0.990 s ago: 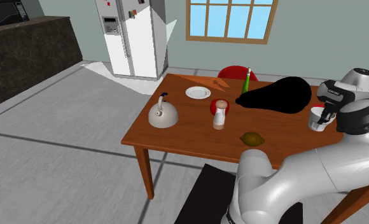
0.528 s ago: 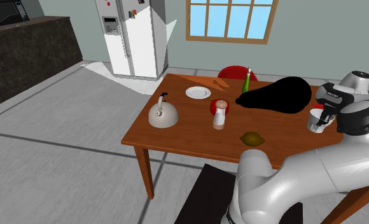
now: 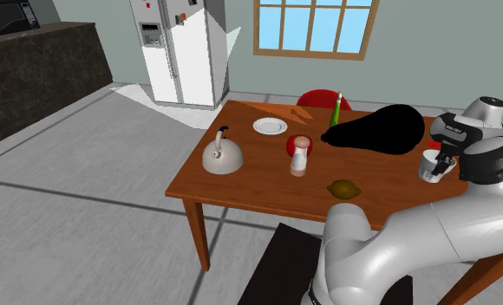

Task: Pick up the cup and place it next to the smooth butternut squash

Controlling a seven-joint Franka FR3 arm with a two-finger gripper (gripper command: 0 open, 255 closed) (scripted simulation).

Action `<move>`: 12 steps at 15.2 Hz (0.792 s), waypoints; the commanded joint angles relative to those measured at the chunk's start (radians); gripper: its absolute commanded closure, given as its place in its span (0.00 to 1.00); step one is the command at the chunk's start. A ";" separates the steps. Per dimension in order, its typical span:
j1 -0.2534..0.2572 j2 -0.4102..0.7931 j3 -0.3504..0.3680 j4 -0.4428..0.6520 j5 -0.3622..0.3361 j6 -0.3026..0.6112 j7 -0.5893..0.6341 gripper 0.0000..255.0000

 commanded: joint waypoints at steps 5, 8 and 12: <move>-0.059 0.060 0.073 0.006 0.057 -0.071 -0.027 0.00; -0.059 0.060 0.073 0.006 0.057 -0.071 -0.027 0.00; -0.059 0.060 0.073 0.006 0.057 -0.071 -0.027 0.00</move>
